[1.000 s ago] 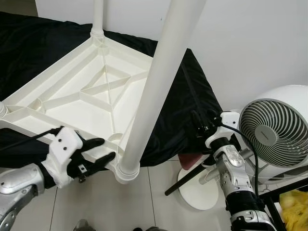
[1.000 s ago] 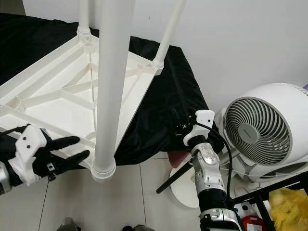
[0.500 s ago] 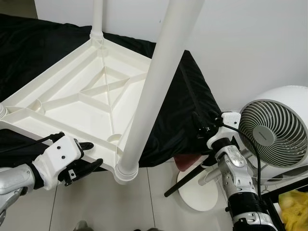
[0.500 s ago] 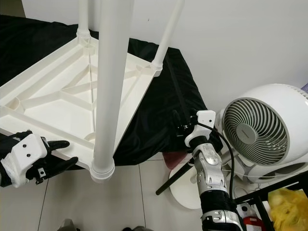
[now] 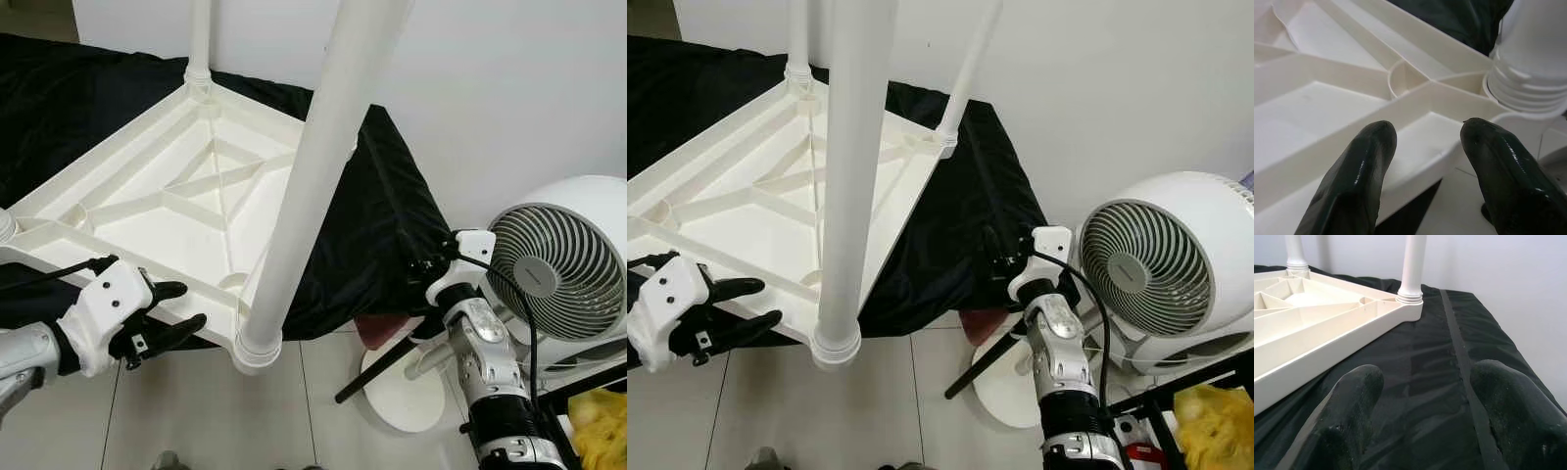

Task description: Building children table

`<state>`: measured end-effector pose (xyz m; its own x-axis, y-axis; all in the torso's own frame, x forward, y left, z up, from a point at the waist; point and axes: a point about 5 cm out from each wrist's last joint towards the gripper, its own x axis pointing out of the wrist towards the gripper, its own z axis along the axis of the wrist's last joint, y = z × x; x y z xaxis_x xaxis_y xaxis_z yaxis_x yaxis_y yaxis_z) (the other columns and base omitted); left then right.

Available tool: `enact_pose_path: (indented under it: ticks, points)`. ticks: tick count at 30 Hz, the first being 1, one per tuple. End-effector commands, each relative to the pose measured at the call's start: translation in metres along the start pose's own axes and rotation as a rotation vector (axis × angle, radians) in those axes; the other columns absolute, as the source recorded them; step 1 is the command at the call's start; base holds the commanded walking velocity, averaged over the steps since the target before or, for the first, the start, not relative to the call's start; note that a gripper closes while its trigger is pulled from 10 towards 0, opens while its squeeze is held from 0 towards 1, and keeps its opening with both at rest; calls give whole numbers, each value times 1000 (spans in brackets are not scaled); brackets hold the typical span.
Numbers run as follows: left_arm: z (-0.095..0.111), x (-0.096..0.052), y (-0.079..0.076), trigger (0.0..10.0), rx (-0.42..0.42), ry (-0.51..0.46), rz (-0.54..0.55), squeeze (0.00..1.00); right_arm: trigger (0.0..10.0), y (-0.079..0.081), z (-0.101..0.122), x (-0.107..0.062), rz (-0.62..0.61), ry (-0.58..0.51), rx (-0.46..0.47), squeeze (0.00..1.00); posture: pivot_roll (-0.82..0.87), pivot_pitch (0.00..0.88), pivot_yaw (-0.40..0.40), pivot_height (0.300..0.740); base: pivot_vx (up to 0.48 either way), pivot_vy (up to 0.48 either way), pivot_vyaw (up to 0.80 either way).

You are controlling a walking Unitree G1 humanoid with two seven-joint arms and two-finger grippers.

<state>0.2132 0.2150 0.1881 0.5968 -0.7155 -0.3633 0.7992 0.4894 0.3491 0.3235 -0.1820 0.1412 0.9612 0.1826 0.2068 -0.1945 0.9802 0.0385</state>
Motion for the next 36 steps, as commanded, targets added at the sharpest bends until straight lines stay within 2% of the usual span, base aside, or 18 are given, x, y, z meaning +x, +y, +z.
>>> enact_pose_path:
  ticks: [1, 5, 8, 10, 12, 15, 16, 18, 20, 23, 26, 27, 29, 31, 32, 34, 36]
  points:
    - [0, 5, -12, 10000, 29, 1, -115, 0, 10000, -5, -1, -4, -20, 16, -4, 0, 108, 98, -225, 740, 0, 0, 0]
    - [1, 7, -16, 10000, 54, 18, -147, 0, 10000, -5, 2, -3, -8, 13, -9, 0, 108, 98, -225, 740, 0, 0, 0]
    - [-1, 11, -19, 10000, 108, 50, -177, 0, 10000, -8, 3, -4, 5, 17, -26, 0, 105, 97, -227, 740, 0, 0, 0]
    - [-5, 14, -13, 10000, 160, 83, -152, 0, 10000, -10, 5, -4, 8, 15, -35, 0, 103, 93, -226, 740, 0, 0, 0]
    - [-8, 16, -10, 10000, 176, 100, -142, 0, 10000, -11, 5, -3, 8, 14, -37, 0, 101, 90, -225, 740, 0, 0, 0]
    - [-13, 20, -2, 10000, 273, 150, -116, 0, 10000, -12, 7, -2, 3, 7, -41, 0, 97, 86, -223, 740, 0, 0, 0]
    - [-13, 20, -2, 10000, 273, 150, -116, 0, 10000, -12, 7, -2, 3, 7, -41, 0, 97, 86, -223, 740, 0, 0, 0]
    - [-15, 25, 2, 10000, 328, 174, -108, 0, 10000, -12, 8, -2, -2, 5, -38, 0, 91, 82, -219, 740, 0, 0, 0]
    - [-15, 25, 2, 10000, 328, 174, -108, 0, 10000, -12, 8, -2, -2, 5, -38, 0, 91, 82, -219, 740, 0, 0, 0]
    - [-3, 45, 14, 10000, 377, 109, -69, 0, 10000, -10, 9, -3, -8, 2, -34, 0, 73, 82, -209, 740, 0, 0, 0]
    - [0, 50, 16, 10000, 385, 92, -62, 0, 10000, -10, 9, -3, -9, 2, -33, 0, 73, 82, -209, 740, 0, 0, 0]
    - [2, 56, 19, 10000, 396, 77, -57, 0, 10000, -9, 9, -4, -11, 1, -30, 0, 66, 82, -202, 740, 0, 0, 0]
    - [2, 56, 19, 10000, 396, 77, -57, 0, 10000, -9, 9, -4, -11, 1, -30, 0, 66, 82, -202, 740, 0, 0, 0]
    - [7, 73, 28, 10000, 393, 37, -11, 0, 10000, -8, 8, -6, -22, -2, -24, 0, 53, 80, -190, 740, 0, 0, 0]
    - [7, 73, 28, 10000, 393, 37, -11, 0, 10000, -8, 8, -6, -22, -2, -24, 0, 53, 80, -190, 740, 0, 0, 0]
    - [13, 90, 37, 10000, 392, 10, 20, 0, 10000, -7, 8, -9, -29, -4, -17, 0, 44, 81, -184, 740, 0, 0, 0]
    - [16, 102, 42, 10000, 394, -12, 33, 0, 10000, -6, 7, -10, -32, -2, -13, 0, 42, 80, -183, 740, 0, 0, 0]
